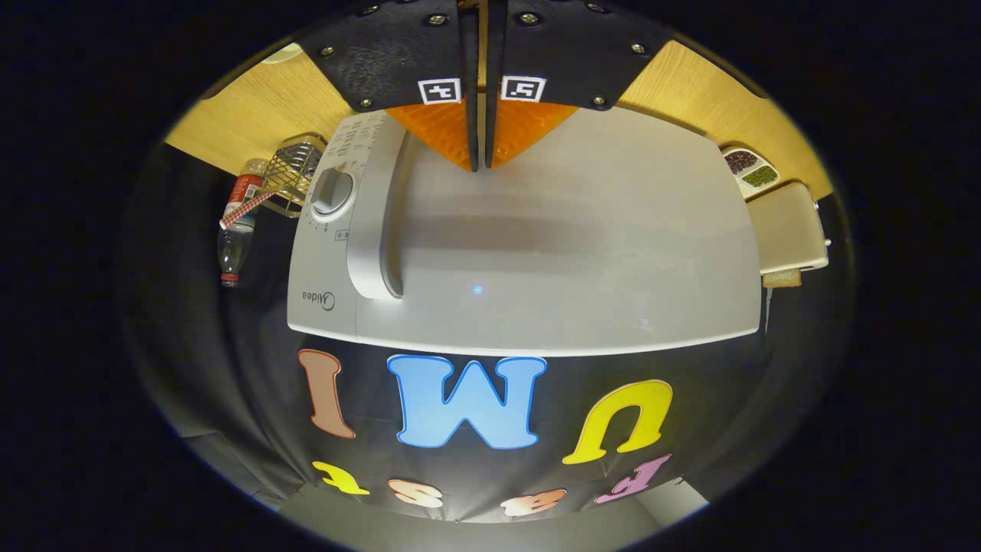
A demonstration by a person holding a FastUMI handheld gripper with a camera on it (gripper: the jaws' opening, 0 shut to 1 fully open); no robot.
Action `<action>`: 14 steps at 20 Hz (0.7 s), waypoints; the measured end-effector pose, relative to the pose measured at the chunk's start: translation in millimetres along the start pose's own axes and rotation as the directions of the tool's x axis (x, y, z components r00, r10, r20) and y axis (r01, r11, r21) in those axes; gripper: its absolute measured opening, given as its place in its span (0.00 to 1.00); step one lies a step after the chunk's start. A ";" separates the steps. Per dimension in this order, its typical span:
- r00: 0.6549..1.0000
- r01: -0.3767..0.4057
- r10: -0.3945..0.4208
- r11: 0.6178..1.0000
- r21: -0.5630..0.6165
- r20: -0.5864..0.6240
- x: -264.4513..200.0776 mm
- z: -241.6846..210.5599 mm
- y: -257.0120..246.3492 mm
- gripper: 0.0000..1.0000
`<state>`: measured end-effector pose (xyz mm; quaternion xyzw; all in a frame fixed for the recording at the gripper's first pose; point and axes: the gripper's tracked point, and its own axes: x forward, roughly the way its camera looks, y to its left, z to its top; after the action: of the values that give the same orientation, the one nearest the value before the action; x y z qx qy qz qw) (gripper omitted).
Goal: Open the microwave, put the food inside, and close the microwave door.
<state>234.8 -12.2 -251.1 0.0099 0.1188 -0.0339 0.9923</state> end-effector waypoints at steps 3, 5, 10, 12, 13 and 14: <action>0.999 -0.022 0.022 1.000 -0.012 0.047 -35.4 24.1 10.8 0.05; 0.995 -0.036 0.040 0.998 -0.045 0.092 -65.1 44.6 17.9 0.05; 0.985 -0.106 0.107 0.994 -0.013 0.137 -144.7 82.2 28.0 0.05; 0.983 -0.110 0.107 0.994 0.008 0.147 -173.6 95.1 25.9 0.05; 0.982 -0.116 0.114 0.993 0.004 0.149 -189.1 100.0 27.6 0.05; 0.981 -0.119 0.118 0.993 0.002 0.152 -201.3 102.7 28.2 0.05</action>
<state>65.7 26.2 -103.4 0.0197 0.0419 0.0240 0.9986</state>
